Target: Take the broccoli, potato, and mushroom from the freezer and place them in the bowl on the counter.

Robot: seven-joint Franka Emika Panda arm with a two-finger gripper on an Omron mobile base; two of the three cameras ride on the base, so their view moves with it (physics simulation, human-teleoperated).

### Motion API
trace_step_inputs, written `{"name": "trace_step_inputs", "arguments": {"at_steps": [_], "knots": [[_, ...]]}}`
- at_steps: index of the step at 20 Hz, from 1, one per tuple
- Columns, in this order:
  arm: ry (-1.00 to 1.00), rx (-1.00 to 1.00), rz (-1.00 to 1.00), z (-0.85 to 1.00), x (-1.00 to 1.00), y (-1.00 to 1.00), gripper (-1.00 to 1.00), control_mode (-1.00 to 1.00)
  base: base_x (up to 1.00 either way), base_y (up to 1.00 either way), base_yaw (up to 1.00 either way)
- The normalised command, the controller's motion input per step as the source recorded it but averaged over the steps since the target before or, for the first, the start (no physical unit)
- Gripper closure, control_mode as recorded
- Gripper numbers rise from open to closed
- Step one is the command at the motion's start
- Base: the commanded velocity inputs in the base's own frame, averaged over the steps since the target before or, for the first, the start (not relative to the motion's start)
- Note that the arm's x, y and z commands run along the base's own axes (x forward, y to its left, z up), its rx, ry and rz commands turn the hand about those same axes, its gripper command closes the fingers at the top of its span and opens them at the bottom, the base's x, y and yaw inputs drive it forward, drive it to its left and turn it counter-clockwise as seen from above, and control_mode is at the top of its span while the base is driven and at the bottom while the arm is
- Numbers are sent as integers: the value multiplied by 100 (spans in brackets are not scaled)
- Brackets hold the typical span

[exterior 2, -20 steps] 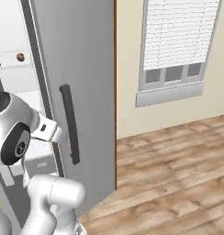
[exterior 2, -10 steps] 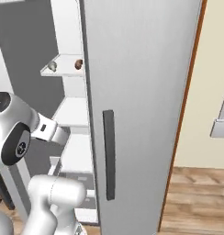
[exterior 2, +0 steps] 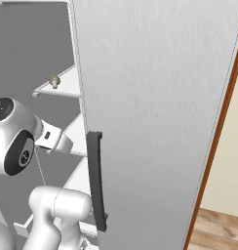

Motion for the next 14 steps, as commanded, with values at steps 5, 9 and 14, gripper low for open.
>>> {"name": "trace_step_inputs", "arguments": {"at_steps": [5, 9, 14], "knots": [[0, 0, 0, 0, 0, 0, -100, 100, 76, 0, 21], [-12, 5, 6, 28, 26, 0, -100, -100, 24, 0, 7], [-33, 0, 5, 89, 75, 4, -100, -100, 0, 0, 0]]}}
